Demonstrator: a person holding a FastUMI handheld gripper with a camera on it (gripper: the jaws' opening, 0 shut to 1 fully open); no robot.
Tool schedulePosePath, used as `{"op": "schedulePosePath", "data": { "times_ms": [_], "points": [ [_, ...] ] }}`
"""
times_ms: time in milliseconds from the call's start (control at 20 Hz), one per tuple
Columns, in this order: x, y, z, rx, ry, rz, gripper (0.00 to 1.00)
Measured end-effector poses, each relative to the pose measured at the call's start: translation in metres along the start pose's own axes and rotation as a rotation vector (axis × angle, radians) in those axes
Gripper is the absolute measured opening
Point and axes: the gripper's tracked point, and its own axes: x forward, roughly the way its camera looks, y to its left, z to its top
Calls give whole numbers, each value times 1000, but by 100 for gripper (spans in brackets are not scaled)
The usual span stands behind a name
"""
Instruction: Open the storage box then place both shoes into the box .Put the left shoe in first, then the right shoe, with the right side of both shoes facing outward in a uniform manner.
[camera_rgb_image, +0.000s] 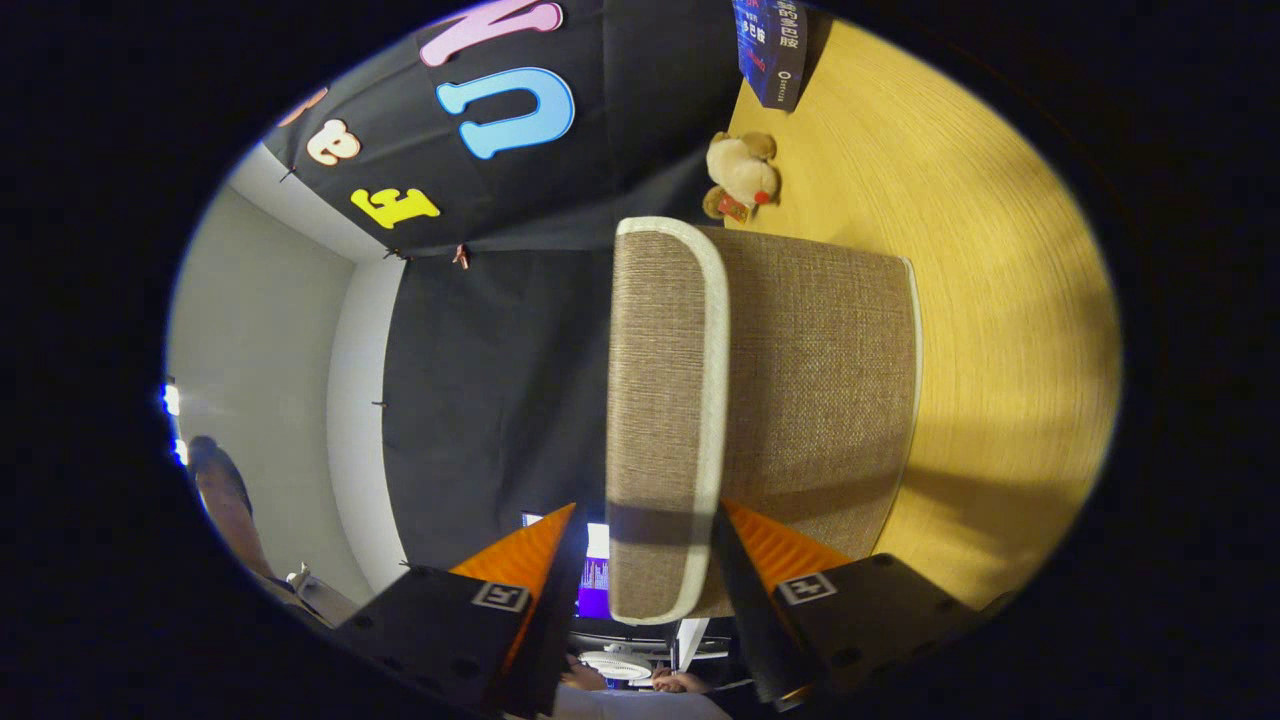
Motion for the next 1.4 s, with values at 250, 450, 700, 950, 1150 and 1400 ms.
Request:
{"op": "schedulePosePath", "data": {
  "times_ms": [250,450,700,950,1150,1400],
  "points": [
    [-1,32,0,-6,-22,80,7],
    [4,85,-5,-71,-67,122,5],
    [43,136,1,-175,-98,74,5],
    [107,178,9,-273,-110,-14,5],
    [163,195,9,-334,-81,-102,7],
    [231,191,2,-341,-38,-185,7]
  ]
}}
